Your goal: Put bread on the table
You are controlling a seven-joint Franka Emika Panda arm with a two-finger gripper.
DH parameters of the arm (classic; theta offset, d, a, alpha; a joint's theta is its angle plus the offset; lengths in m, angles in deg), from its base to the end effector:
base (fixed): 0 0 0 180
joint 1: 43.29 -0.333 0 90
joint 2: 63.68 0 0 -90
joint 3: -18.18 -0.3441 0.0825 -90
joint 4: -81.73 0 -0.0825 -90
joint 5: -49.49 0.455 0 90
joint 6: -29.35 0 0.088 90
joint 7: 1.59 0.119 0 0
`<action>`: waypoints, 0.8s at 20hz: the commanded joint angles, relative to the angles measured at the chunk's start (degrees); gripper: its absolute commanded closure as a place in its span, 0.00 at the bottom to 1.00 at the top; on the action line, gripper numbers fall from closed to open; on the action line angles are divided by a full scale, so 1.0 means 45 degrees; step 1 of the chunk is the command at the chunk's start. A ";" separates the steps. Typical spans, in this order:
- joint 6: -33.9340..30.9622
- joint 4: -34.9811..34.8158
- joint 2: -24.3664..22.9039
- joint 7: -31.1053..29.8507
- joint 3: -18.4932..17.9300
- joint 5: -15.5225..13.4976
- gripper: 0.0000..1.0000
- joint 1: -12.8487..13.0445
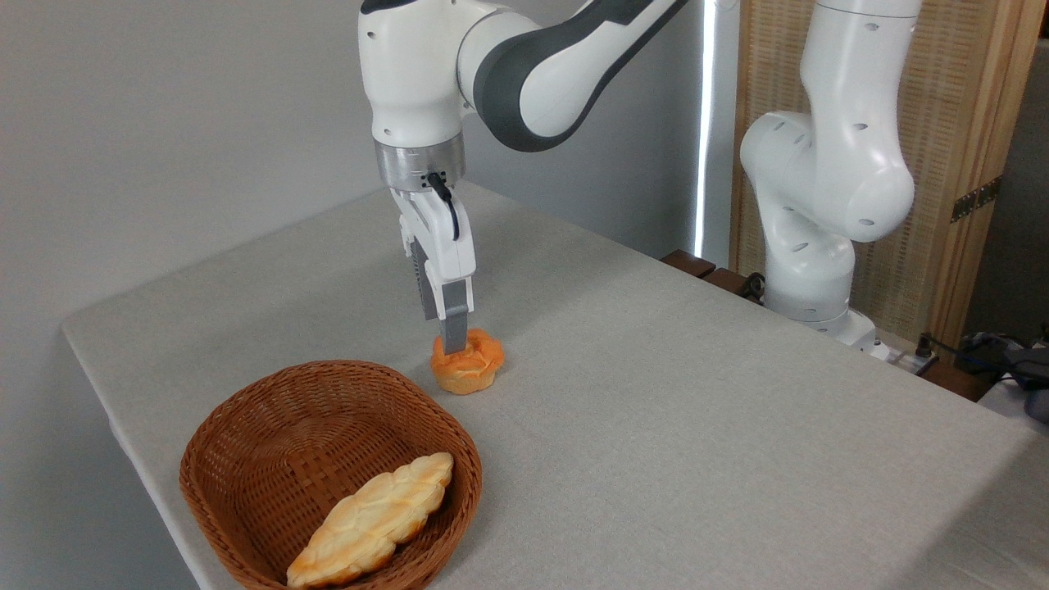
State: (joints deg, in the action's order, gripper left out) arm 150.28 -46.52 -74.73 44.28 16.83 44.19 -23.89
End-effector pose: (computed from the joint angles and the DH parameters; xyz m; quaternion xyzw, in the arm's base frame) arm 0.5243 -0.1761 0.4391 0.8588 -0.5095 0.0417 0.0336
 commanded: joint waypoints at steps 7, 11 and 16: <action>-0.0560 0.1310 -0.0143 -0.2495 -0.0245 0.0025 0.00 0.0104; -0.2847 0.3167 0.0110 -0.2497 -0.0674 0.0804 0.00 -0.0033; -0.4857 0.5742 0.0949 -0.2459 -0.1027 0.1080 0.00 -0.0829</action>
State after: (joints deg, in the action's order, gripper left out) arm 134.01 -28.94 -74.39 33.85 12.82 48.72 -24.62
